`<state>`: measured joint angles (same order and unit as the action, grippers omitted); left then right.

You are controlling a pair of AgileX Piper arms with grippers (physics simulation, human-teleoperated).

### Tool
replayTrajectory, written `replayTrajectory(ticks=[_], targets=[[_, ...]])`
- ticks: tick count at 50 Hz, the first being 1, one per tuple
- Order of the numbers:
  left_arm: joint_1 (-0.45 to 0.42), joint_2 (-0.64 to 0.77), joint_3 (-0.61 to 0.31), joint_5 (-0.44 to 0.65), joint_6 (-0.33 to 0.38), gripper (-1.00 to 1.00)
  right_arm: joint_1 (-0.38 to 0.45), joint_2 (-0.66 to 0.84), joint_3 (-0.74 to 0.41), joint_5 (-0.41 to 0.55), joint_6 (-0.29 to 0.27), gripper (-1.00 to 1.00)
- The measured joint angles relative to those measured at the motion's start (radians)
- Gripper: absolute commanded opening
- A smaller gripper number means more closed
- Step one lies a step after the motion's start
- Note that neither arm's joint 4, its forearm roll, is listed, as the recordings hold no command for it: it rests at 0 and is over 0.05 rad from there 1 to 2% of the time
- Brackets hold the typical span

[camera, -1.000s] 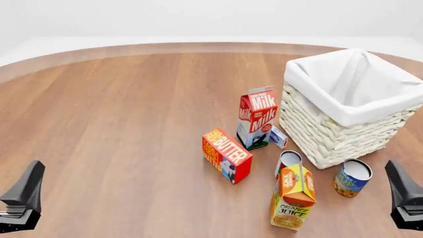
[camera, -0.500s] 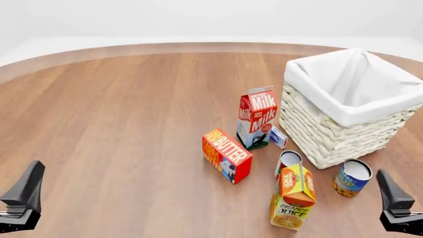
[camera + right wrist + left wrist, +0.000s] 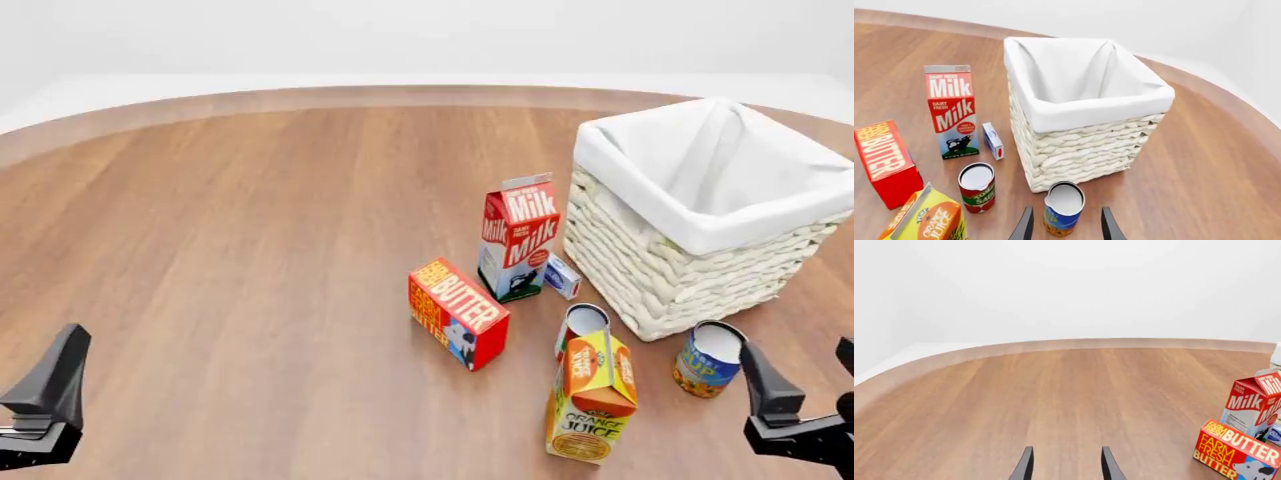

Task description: Pick up the alphabet soup, and put it in the basket.

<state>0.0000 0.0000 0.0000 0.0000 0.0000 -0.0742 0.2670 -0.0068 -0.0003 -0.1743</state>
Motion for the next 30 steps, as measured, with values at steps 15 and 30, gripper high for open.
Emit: replayTrajectory(ticks=[15, 30], targets=[[0.000, 0.000, 0.000, 0.000, 0.000, 1.00, 0.006, 0.140, 0.005, -0.120, 0.013, 1.00], [0.000, 0.000, 0.000, 0.000, 0.000, 1.00, -0.012, 0.445, 0.006, -0.365, 0.023, 1.00]])
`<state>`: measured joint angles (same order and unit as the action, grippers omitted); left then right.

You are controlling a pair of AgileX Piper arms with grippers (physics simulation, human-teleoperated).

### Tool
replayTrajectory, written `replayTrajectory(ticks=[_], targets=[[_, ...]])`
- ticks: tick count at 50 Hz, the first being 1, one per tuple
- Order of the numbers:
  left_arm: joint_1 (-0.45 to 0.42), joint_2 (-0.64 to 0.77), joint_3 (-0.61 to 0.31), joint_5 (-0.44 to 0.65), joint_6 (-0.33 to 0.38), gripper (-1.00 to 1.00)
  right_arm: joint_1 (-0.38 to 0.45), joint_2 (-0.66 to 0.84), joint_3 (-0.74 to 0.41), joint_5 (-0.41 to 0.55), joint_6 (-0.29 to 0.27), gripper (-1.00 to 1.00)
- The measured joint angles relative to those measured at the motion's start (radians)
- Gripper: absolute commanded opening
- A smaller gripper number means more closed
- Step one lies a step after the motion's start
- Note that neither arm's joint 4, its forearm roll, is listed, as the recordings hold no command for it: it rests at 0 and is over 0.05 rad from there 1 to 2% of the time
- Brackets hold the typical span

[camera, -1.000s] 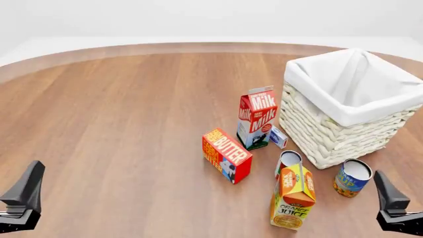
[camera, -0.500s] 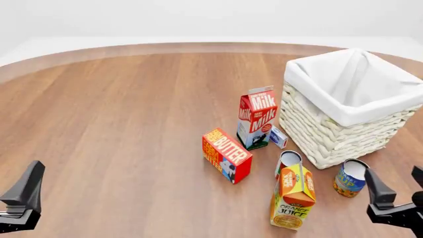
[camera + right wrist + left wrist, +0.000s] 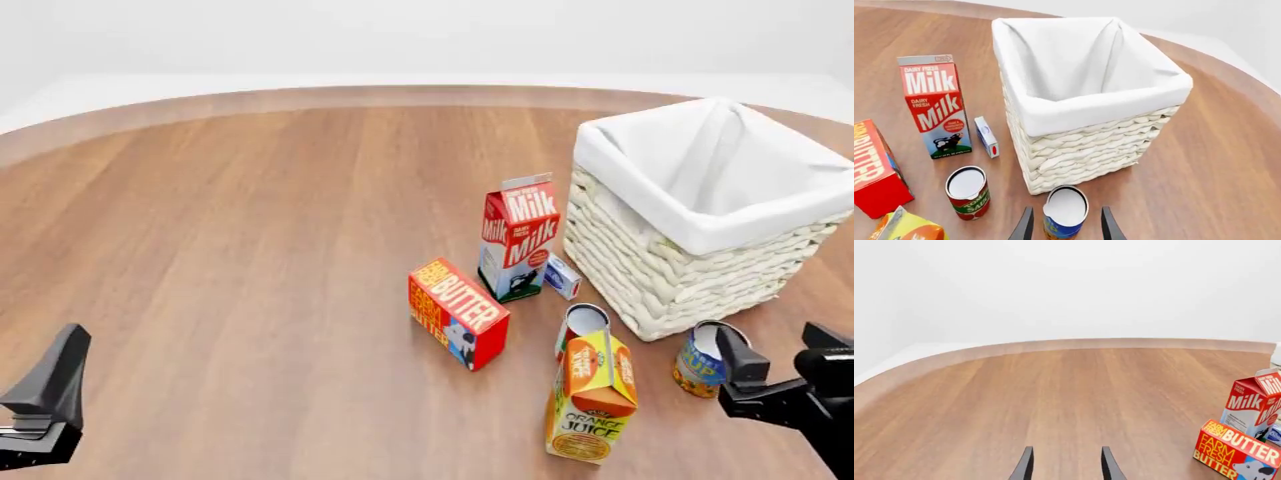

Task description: Pick up the alphabet soup, and put it in the basket.

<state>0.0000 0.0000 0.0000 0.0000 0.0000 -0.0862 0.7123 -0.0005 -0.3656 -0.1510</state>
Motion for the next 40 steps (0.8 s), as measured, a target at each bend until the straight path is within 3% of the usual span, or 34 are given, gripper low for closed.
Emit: replayTrajectory(ticks=[40], targets=[[0.000, 0.000, 0.000, 0.000, 0.000, 1.00, -0.020, 0.552, 0.000, -0.458, -0.033, 1.00]])
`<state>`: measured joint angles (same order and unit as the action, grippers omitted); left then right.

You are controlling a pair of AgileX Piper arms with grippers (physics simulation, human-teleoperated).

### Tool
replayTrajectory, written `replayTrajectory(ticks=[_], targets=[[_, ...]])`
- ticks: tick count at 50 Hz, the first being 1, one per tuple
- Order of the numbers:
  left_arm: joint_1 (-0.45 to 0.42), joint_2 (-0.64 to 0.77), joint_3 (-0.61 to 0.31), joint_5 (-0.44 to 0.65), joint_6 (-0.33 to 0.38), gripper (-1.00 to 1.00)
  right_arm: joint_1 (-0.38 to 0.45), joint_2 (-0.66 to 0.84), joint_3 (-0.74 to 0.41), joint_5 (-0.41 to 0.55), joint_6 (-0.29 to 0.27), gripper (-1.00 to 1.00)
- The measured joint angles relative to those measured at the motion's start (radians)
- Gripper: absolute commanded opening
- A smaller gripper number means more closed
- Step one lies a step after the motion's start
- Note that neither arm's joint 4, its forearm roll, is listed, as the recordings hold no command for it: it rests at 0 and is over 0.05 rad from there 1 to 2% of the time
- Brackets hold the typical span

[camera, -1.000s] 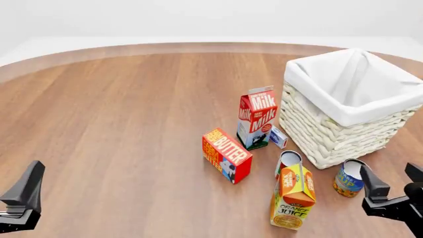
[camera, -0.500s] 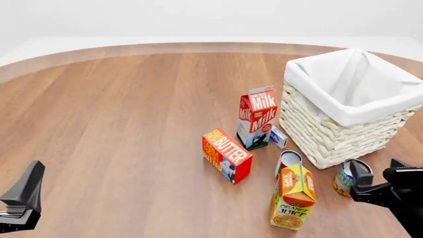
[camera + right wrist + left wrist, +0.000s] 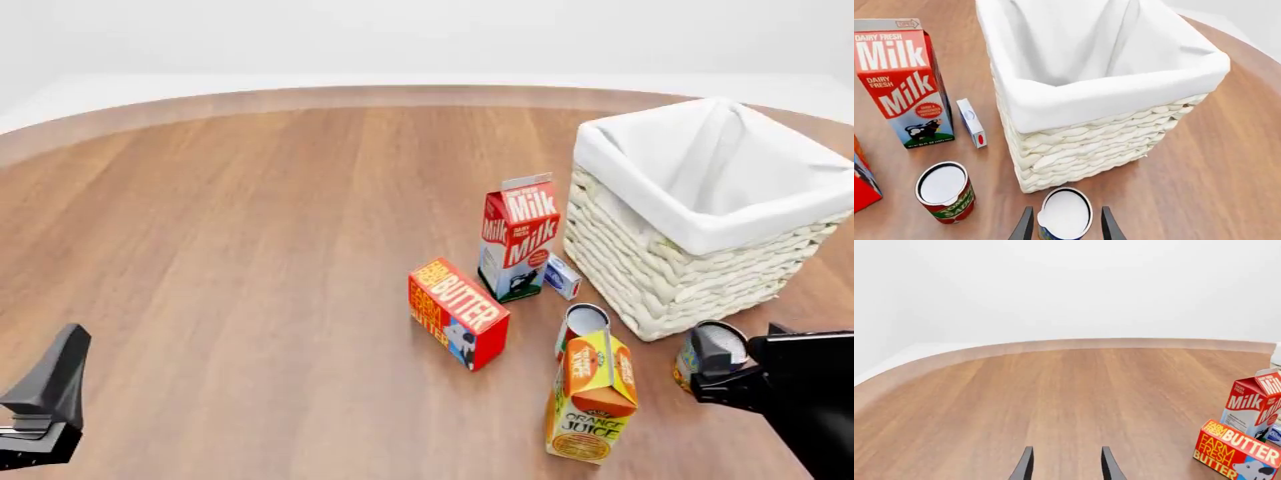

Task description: Pick up the alphabet soup, and put it in the basket.

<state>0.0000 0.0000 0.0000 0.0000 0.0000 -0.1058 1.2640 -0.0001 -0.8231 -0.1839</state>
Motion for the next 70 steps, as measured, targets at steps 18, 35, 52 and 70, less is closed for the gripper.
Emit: replayTrajectory(ticks=[18, 35, 52, 70], targets=[[0.000, 0.000, 0.000, 0.000, 0.000, 1.00, -0.008, 0.223, 0.000, -0.194, -0.015, 1.00], [0.000, 0.000, 0.000, 0.000, 0.000, 1.00, -0.017, 0.396, 0.000, -0.339, -0.026, 1.00], [0.000, 0.000, 0.000, 0.000, 0.000, 1.00, -0.023, 0.462, -0.001, -0.385, -0.028, 1.00], [0.000, 0.000, 0.000, 0.000, 0.000, 1.00, -0.021, 0.505, 0.000, -0.395, -0.027, 1.00]])
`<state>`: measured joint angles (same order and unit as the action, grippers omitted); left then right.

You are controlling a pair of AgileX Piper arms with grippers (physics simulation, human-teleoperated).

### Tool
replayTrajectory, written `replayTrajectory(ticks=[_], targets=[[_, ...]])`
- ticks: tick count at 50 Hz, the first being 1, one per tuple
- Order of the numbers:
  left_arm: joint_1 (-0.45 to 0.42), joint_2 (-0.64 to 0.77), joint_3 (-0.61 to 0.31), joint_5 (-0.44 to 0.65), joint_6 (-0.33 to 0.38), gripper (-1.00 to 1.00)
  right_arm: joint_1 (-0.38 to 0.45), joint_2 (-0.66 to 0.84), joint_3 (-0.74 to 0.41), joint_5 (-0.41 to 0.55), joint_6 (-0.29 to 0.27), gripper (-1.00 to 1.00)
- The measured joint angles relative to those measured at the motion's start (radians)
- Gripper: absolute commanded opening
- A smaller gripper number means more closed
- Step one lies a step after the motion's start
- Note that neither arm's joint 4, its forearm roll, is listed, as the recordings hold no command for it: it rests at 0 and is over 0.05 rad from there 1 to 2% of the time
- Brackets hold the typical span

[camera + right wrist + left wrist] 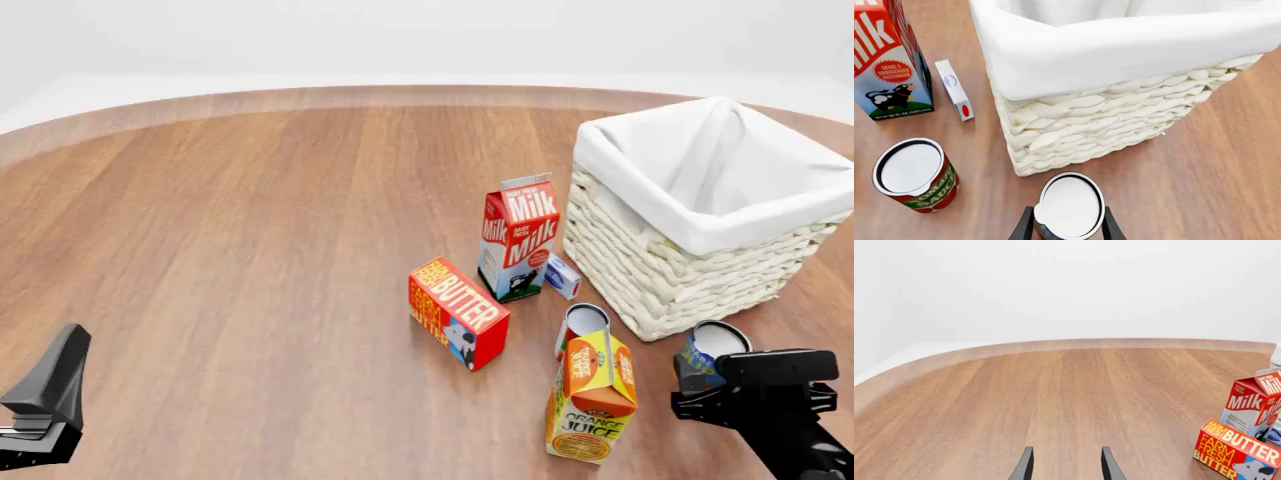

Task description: Pick up the alphabet soup, and put it in the basket.

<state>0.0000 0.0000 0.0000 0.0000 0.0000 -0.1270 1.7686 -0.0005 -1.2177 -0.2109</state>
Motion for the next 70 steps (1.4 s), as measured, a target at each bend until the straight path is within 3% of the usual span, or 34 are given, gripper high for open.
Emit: replayTrajectory(ticks=[16, 17, 55, 62, 70], targets=[[0.000, 0.000, 0.000, 0.000, 0.000, 1.00, 0.002, 0.026, 0.000, -0.002, 0.005, 1.00], [0.000, 0.000, 0.000, 0.000, 0.000, 1.00, 0.003, 0.027, 0.000, -0.002, 0.005, -1.00], [0.000, 0.000, 0.000, 0.000, 0.000, 1.00, 0.008, -0.066, 0.000, 0.027, -0.030, -1.00], [0.000, 0.000, 0.000, 0.000, 0.000, 1.00, 0.009, -0.121, 0.000, 0.069, -0.033, -1.00], [0.000, 0.000, 0.000, 0.000, 0.000, 1.00, 0.011, -0.254, 0.000, 0.186, -0.032, -1.00]])
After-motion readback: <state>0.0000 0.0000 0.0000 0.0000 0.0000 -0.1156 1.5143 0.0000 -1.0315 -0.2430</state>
